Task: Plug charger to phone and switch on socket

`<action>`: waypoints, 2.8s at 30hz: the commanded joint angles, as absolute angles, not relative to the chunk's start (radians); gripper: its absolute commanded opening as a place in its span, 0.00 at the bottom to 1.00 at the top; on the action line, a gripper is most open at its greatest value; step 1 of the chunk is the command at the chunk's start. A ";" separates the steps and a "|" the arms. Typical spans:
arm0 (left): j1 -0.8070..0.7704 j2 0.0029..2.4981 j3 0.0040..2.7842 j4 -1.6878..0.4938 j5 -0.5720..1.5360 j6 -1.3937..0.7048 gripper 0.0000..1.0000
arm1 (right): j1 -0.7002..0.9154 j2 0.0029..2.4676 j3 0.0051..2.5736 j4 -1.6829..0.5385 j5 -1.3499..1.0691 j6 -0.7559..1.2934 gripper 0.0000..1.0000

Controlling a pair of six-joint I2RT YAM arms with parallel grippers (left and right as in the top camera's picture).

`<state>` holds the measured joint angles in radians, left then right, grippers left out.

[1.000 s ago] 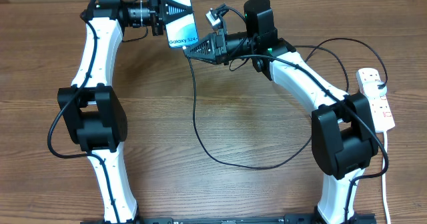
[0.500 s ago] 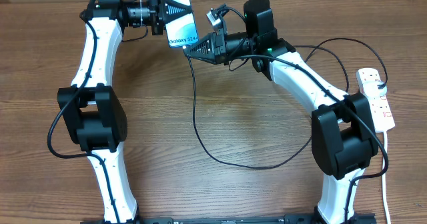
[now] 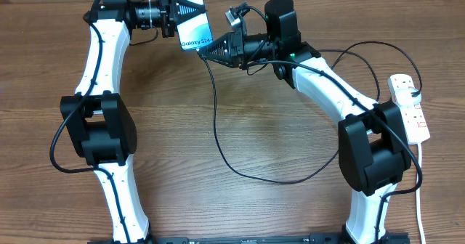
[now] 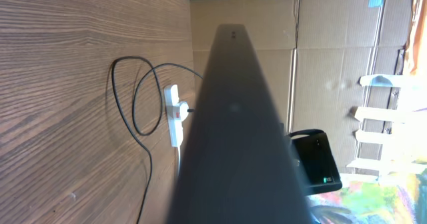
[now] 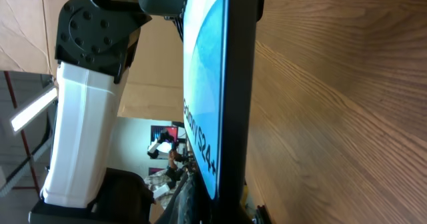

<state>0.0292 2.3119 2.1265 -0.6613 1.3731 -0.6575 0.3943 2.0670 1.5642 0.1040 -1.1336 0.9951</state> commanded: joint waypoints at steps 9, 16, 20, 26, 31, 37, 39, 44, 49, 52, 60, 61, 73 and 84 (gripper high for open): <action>0.011 2.276 2.130 -0.675 1.463 -0.665 0.04 | 0.385 2.040 1.573 0.118 -1.034 1.021 0.04; 0.014 2.276 2.130 -0.675 1.423 -0.666 0.04 | 0.385 2.040 1.573 0.118 -1.015 0.969 0.04; 0.014 2.276 2.130 -0.675 1.404 -0.685 0.04 | 0.385 2.040 1.573 0.118 -0.971 1.001 0.04; 0.014 2.276 2.130 -0.674 1.404 -0.705 0.04 | 0.385 2.040 1.573 0.140 -0.921 1.047 0.03; 0.015 2.276 2.130 -0.646 1.385 -0.724 0.04 | 0.385 2.040 1.573 0.144 -0.939 1.069 0.04; 0.019 2.276 2.130 -0.645 1.348 -0.728 0.04 | 0.385 2.040 1.572 0.057 -1.041 0.932 0.04; 0.023 2.276 2.130 -0.646 1.328 -0.724 0.04 | 0.385 2.040 1.572 -0.011 -1.065 0.855 0.04; 0.036 2.276 2.130 -0.662 1.248 -0.670 0.04 | 0.385 2.040 1.572 -0.261 -1.019 0.626 0.04; 0.039 2.276 2.130 -0.730 1.219 -0.591 0.04 | 0.377 2.040 1.572 -0.543 -0.682 0.480 0.04; 0.039 2.276 2.130 -0.763 1.208 -0.546 0.04 | 0.368 2.040 1.572 -0.665 -0.447 0.419 0.04; 0.040 2.276 2.130 -0.799 1.134 -0.508 0.04 | 0.347 2.040 1.572 -0.868 0.088 0.392 0.04; 0.040 2.276 2.130 -0.800 1.124 -0.508 0.04 | 0.347 2.040 1.572 -0.876 0.119 0.392 0.04; 0.039 2.276 2.130 -0.808 1.096 -0.493 0.04 | 0.347 2.085 1.570 -0.945 0.224 0.448 0.04; 0.039 2.276 2.130 -0.813 1.091 -0.493 0.04 | 0.345 2.095 1.570 -0.888 0.247 0.448 0.04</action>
<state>0.0338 2.3119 2.1265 -0.8158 1.0782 -0.5159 0.3466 2.0892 1.5669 -0.8993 0.2184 0.4412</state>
